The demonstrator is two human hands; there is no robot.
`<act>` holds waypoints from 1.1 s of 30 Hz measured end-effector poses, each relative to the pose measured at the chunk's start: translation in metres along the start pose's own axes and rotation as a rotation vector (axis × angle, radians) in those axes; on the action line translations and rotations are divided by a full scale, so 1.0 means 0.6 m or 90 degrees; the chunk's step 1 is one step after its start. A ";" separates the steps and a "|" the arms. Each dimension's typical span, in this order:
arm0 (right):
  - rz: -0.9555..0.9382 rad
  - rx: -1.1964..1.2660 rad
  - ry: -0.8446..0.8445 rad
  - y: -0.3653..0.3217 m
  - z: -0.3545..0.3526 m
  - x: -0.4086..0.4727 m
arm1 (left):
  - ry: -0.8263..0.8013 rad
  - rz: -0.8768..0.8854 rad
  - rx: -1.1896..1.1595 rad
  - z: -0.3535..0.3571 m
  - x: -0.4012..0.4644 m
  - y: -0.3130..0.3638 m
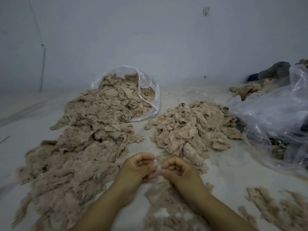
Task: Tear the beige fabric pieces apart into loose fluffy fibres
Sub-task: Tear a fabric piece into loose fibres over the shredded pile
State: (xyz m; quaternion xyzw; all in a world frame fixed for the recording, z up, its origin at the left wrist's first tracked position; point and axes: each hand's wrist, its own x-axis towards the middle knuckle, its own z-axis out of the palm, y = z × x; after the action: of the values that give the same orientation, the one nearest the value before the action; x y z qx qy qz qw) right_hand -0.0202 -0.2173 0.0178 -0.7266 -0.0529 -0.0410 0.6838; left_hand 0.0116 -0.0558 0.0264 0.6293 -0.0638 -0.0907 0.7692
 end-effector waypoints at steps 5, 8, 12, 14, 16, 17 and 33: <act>0.041 0.143 0.084 -0.003 -0.010 0.008 | 0.042 0.024 0.063 -0.017 0.003 0.012; 0.037 0.157 0.069 -0.005 -0.006 0.006 | -0.085 0.031 0.225 -0.009 -0.010 0.010; 0.013 0.096 0.100 -0.002 -0.008 0.008 | -0.082 0.059 0.251 0.005 -0.009 -0.002; 0.010 0.084 0.121 0.000 -0.011 0.010 | -0.072 0.019 0.191 0.003 -0.007 0.000; 0.013 0.078 0.115 -0.002 -0.011 0.008 | -0.084 0.000 0.150 0.004 -0.009 0.003; 0.022 0.075 0.093 -0.003 -0.010 0.006 | -0.087 -0.002 0.144 0.004 -0.009 0.003; -0.008 0.067 0.022 -0.002 -0.003 0.000 | -0.104 0.069 0.232 0.004 -0.010 0.004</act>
State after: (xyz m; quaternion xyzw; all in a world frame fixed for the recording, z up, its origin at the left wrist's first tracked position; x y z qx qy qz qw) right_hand -0.0201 -0.2191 0.0192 -0.6883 -0.0479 -0.0547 0.7218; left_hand 0.0051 -0.0565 0.0292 0.7441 -0.1750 -0.0873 0.6388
